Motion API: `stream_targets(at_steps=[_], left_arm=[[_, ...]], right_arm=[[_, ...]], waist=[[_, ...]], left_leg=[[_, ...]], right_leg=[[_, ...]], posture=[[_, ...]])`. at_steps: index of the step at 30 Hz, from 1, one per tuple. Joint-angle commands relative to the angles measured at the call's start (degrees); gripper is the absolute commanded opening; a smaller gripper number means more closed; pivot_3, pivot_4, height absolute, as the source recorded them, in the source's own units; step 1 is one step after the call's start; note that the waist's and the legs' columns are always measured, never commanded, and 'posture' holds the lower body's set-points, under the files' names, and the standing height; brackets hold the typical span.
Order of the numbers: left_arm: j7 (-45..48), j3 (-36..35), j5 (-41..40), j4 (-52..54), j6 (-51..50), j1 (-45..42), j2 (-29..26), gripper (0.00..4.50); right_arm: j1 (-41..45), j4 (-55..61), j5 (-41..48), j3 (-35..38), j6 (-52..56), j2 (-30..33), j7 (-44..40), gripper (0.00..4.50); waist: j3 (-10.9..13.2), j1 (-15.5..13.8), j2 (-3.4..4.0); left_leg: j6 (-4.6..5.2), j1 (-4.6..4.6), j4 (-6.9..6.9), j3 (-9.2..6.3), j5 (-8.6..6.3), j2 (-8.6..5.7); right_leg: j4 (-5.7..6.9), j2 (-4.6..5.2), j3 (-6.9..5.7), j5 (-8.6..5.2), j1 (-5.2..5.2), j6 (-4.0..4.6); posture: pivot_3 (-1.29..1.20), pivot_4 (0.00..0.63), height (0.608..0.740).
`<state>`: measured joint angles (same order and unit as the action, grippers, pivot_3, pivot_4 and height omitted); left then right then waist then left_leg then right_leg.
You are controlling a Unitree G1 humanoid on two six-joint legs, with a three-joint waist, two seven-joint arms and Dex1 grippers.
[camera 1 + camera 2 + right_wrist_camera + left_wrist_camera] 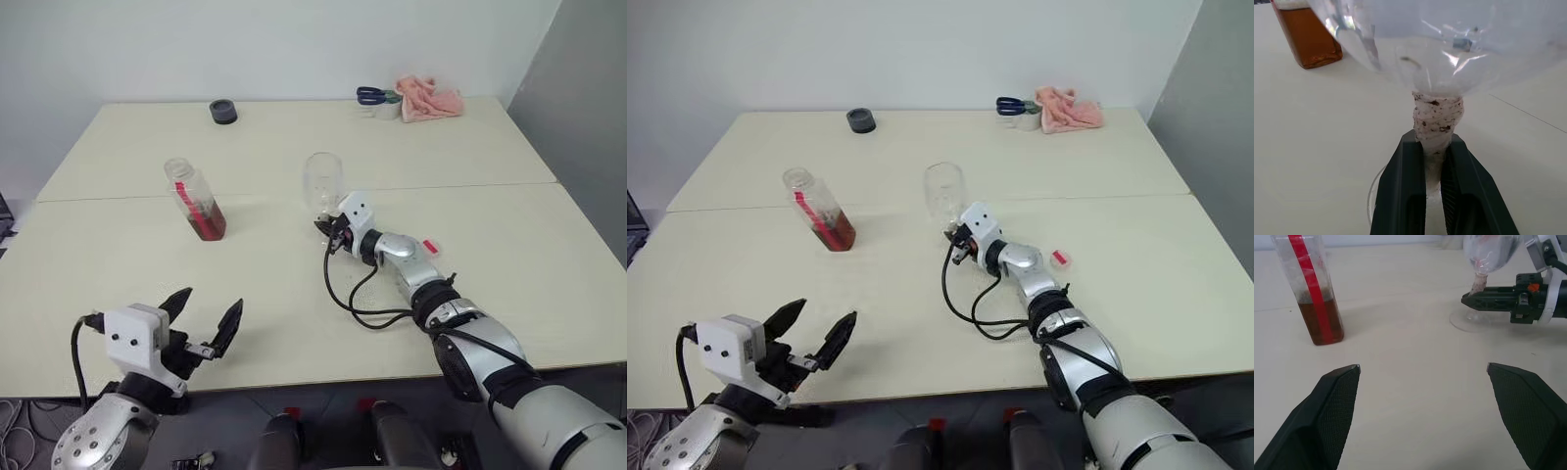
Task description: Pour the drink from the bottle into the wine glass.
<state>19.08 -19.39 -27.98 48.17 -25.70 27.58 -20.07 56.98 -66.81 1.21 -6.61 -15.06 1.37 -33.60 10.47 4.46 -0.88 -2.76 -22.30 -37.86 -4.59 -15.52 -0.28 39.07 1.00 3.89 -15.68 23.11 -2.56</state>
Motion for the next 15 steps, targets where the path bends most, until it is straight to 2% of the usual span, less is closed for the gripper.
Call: stream_targets(at_steps=[1, 10, 12, 15], left_arm=[[0.0, -0.5, -0.6, 0.8, 0.4, -0.6, -0.6, 4.5], [-0.4, 0.9, -0.2, -0.4, -0.4, -2.4, -0.6, 4.5], [-1.7, 1.4, 0.1, -1.2, -0.5, -3.1, 0.5, 4.5], [-4.2, 1.5, 0.7, -2.8, -0.6, -4.8, 2.1, 4.5]], right_arm=[[-0.2, -1.0, -1.2, 0.8, -0.6, 0.5, 0.8, 0.13], [-5.0, 4.7, -0.9, 1.4, -0.7, 2.3, -3.4, 3.19], [-7.8, 9.9, 0.2, 1.6, 0.5, 3.6, -5.6, 3.85], [-13.7, 22.9, 2.5, 1.7, 5.2, 6.4, -8.7, 3.85]], waist=[[0.0, 0.0, 0.0], [0.0, 0.1, -0.01], [0.0, 0.1, -0.01], [0.0, -0.1, -0.01]], left_leg=[[0.0, 0.0, 0.0, 0.0, 0.0, 0.0], [0.0, -0.03, 0.01, 0.0, 0.0, 0.01], [0.0, -0.04, 0.0, -0.03, 0.0, 0.02], [0.0, -0.06, 0.0, -0.04, 0.0, 0.01]], right_leg=[[0.0, 0.0, 0.0, 0.0, 0.0, 0.0], [0.01, 0.0, 0.01, 0.0, 0.02, 0.0], [0.01, -0.01, -0.03, 0.0, 0.02, 0.0], [0.0, 0.01, -0.03, 0.0, 0.02, 0.0]], posture=[[0.0, 0.15, 0.74], [0.0, 0.15, 0.74], [0.0, 0.15, 0.74], [0.0, 0.15, 0.74]])
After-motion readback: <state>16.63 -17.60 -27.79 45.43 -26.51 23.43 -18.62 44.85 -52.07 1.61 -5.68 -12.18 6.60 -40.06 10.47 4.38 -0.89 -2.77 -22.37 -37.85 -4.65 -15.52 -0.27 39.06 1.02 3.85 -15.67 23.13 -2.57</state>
